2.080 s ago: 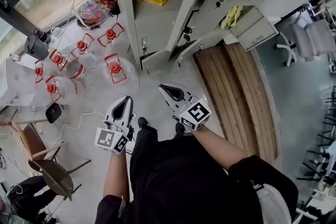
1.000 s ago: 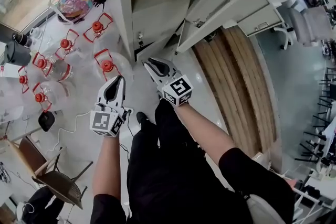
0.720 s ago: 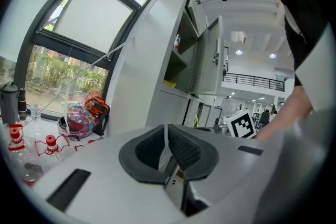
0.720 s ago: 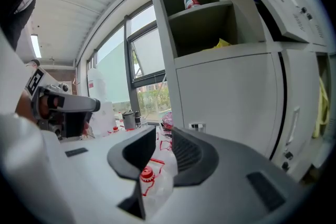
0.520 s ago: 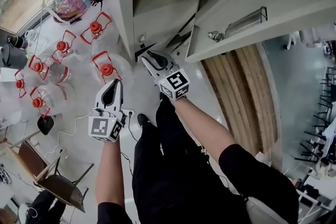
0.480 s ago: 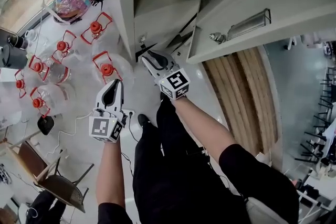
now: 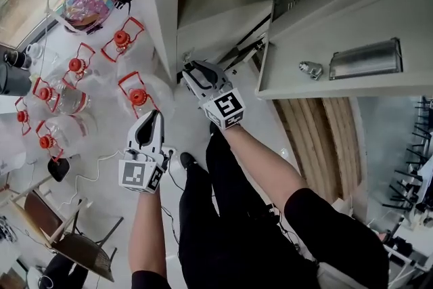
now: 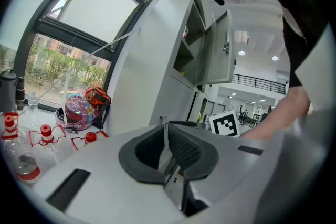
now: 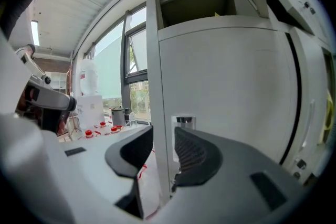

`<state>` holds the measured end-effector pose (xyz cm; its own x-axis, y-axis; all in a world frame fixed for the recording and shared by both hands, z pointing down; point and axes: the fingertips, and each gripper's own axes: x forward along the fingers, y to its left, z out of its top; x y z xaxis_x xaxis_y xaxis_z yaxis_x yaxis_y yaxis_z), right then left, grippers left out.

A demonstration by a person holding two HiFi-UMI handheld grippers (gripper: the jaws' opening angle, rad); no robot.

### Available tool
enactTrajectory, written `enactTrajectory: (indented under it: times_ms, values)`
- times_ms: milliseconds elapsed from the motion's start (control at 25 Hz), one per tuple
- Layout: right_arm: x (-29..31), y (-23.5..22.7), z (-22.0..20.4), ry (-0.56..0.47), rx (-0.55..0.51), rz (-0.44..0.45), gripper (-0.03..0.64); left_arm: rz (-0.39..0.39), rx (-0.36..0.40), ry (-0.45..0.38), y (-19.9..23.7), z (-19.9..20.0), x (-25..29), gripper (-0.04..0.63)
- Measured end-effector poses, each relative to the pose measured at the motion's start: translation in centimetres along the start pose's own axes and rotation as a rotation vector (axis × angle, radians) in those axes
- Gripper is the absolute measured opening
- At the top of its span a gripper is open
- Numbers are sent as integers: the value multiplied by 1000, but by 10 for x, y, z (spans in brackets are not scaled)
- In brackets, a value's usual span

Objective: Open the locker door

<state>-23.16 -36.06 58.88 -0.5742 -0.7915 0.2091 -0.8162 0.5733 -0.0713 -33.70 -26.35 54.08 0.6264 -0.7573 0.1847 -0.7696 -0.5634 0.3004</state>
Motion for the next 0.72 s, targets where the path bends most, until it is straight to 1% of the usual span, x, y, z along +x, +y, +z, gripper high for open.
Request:
enactTrajectory:
  times_ms: [240,440,720]
  values:
    - [16,-14,-15,1,-1,-27,120,4,-3,-6,14,-13,10,20]
    - [29,-17,-23,24,-27,-10,120,13,-5,-4,22,-21,15,20]
    - [41,-19,-22,18,-39,-7,118,15,-7,-5,25,-28,19,20]
